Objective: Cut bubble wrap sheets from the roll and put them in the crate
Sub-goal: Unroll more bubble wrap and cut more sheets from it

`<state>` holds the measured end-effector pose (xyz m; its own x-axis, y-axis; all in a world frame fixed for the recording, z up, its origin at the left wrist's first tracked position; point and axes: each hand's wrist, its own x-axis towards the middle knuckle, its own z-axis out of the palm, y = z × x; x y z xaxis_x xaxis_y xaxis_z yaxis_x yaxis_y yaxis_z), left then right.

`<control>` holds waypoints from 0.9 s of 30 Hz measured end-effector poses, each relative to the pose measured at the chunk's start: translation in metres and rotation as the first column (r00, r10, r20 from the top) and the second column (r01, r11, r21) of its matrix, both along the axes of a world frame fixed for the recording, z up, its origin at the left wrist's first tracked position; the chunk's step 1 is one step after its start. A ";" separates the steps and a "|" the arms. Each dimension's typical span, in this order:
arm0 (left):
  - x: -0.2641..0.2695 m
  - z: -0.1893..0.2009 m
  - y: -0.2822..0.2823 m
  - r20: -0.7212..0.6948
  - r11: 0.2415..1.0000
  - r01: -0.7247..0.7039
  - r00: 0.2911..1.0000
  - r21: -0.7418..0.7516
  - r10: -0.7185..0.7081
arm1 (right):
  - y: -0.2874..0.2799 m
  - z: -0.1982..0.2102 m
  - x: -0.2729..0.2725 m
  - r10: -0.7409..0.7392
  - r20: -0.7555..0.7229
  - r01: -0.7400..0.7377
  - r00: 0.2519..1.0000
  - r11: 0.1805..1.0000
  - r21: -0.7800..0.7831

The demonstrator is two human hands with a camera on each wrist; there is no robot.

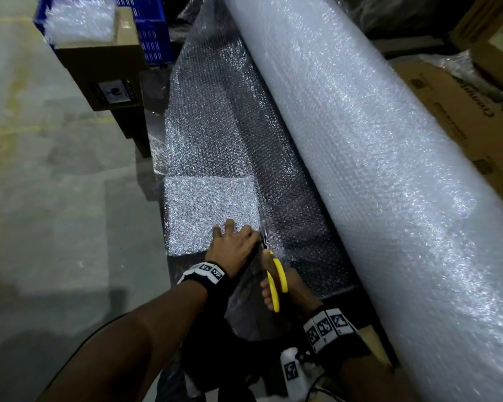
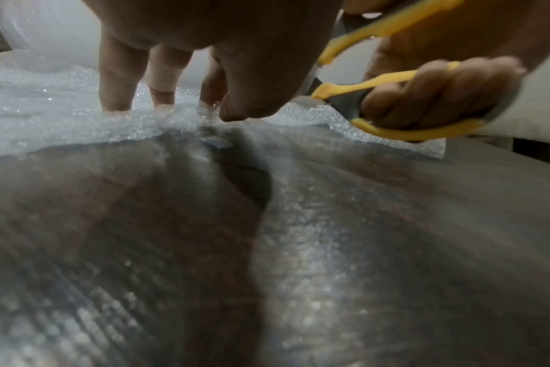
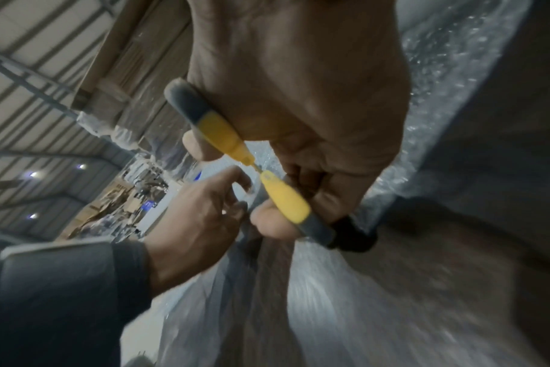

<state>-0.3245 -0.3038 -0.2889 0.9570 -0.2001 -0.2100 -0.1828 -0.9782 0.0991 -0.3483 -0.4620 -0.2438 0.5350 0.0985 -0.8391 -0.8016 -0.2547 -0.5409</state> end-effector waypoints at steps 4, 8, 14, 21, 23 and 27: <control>0.000 0.001 -0.001 0.003 1.000 -0.001 1.000 0.001 0.001 | 0.003 -0.004 0.007 0.000 0.068 0.001 0.998 1.000 -0.007; 0.000 0.000 -0.001 0.012 1.000 -0.007 1.000 -0.006 0.007 | 0.003 -0.008 0.009 0.002 0.093 0.001 0.996 0.999 -0.032; 0.001 -0.006 -0.001 0.035 1.000 -0.015 0.999 -0.021 0.016 | 0.000 -0.004 0.015 0.025 0.093 -0.024 0.995 1.000 -0.015; 0.001 -0.017 0.000 0.133 0.999 -0.011 0.991 -0.046 0.017 | -0.002 -0.001 0.022 0.078 0.041 -0.078 0.996 0.997 0.007; 0.001 -0.018 0.000 0.150 0.999 -0.011 0.988 -0.046 0.017 | -0.001 -0.002 0.025 0.100 0.038 -0.100 0.994 0.995 -0.002; 0.001 -0.019 0.001 0.159 0.999 -0.007 0.987 -0.038 0.013 | 0.002 -0.007 0.025 0.091 0.106 -0.088 0.990 0.995 -0.039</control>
<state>-0.3240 -0.3032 -0.3075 0.9795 -0.1957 -0.0475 -0.1898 -0.9760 0.1063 -0.3235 -0.4605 -0.2506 0.6129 0.1220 -0.7807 -0.7121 -0.3428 -0.6126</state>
